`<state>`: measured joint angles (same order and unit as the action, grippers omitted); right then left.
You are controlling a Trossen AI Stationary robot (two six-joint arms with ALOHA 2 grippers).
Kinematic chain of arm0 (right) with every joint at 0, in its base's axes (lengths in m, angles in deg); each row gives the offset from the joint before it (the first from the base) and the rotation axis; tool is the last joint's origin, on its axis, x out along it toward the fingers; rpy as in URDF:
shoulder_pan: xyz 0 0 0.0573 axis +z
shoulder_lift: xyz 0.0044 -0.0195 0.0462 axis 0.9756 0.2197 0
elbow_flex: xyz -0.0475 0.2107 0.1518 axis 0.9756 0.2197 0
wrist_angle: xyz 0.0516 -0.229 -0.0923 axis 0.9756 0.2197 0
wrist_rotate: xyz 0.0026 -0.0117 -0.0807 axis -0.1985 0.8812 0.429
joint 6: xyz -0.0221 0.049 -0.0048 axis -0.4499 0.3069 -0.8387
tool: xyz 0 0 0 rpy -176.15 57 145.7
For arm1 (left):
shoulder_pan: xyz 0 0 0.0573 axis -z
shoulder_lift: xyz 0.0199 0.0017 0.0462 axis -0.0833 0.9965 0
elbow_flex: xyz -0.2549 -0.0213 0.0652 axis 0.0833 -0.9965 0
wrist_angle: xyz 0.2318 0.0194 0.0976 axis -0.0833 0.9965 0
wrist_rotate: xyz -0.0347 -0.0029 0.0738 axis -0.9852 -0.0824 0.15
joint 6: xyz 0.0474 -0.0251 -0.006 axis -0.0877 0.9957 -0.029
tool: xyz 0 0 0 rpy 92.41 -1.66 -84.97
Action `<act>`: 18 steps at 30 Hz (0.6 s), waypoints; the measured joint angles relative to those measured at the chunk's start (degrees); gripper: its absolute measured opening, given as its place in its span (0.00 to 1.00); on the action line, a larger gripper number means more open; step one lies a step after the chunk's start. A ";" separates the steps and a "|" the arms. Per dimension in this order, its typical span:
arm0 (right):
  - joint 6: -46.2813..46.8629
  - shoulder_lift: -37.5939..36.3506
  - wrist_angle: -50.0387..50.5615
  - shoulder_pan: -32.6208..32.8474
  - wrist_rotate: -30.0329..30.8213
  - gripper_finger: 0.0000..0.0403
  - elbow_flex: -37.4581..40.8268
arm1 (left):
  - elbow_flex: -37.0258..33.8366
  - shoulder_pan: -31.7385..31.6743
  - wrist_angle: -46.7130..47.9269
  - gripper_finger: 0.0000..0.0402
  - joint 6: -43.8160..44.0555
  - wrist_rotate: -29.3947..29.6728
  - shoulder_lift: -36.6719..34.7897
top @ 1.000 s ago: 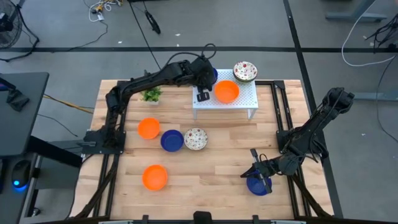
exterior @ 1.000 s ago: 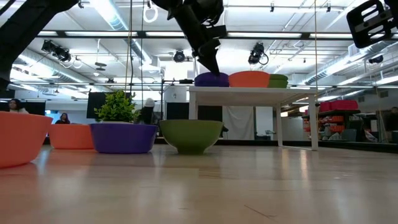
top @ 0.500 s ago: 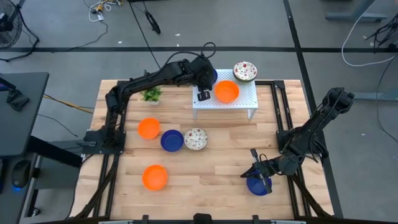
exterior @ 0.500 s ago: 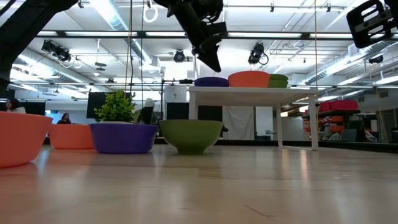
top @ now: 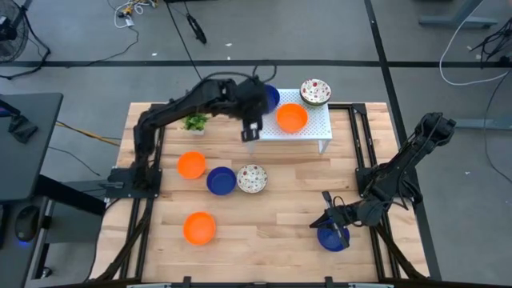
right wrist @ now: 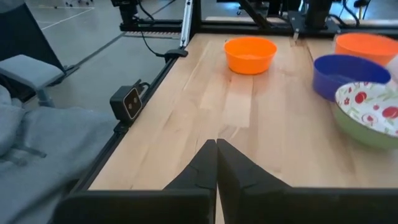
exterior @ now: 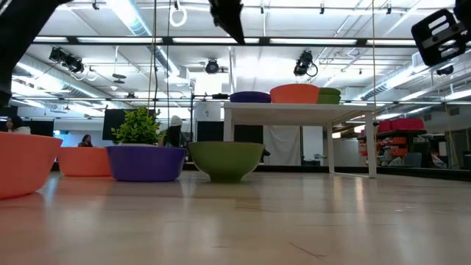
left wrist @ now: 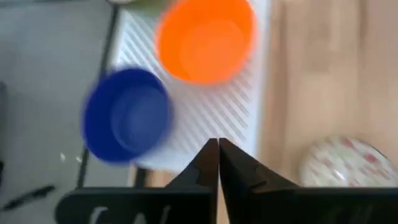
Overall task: Pick & Place Mini bowls
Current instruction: Stack the orange bowl on top of the other orange bowl on the shelf
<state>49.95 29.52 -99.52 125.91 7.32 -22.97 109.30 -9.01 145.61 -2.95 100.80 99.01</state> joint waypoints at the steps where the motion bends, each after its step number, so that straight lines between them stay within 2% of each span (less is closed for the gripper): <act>1: 0.71 0.20 0.10 -0.01 0.00 0.02 0.02 | -1.14 0.82 1.01 0.02 1.02 0.07 -0.89; 5: 2.26 2.47 -0.74 0.02 0.00 0.02 0.02 | -11.19 4.22 -1.21 0.02 3.32 0.41 -6.67; 11: 4.96 6.78 -1.83 0.00 0.00 0.02 0.02 | -39.22 9.84 -15.88 0.01 9.50 1.16 -21.70; 15: 4.52 8.37 -4.34 0.00 0.00 0.02 0.04 | -59.79 15.43 -23.54 0.02 19.03 7.26 -34.00; 18: 2.76 8.44 -6.01 0.00 0.00 0.02 0.04 | -72.19 19.91 -23.67 0.02 30.55 11.90 -42.31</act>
<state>52.71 37.97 -105.53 125.91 7.32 -22.93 37.11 10.90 121.95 27.60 112.70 56.70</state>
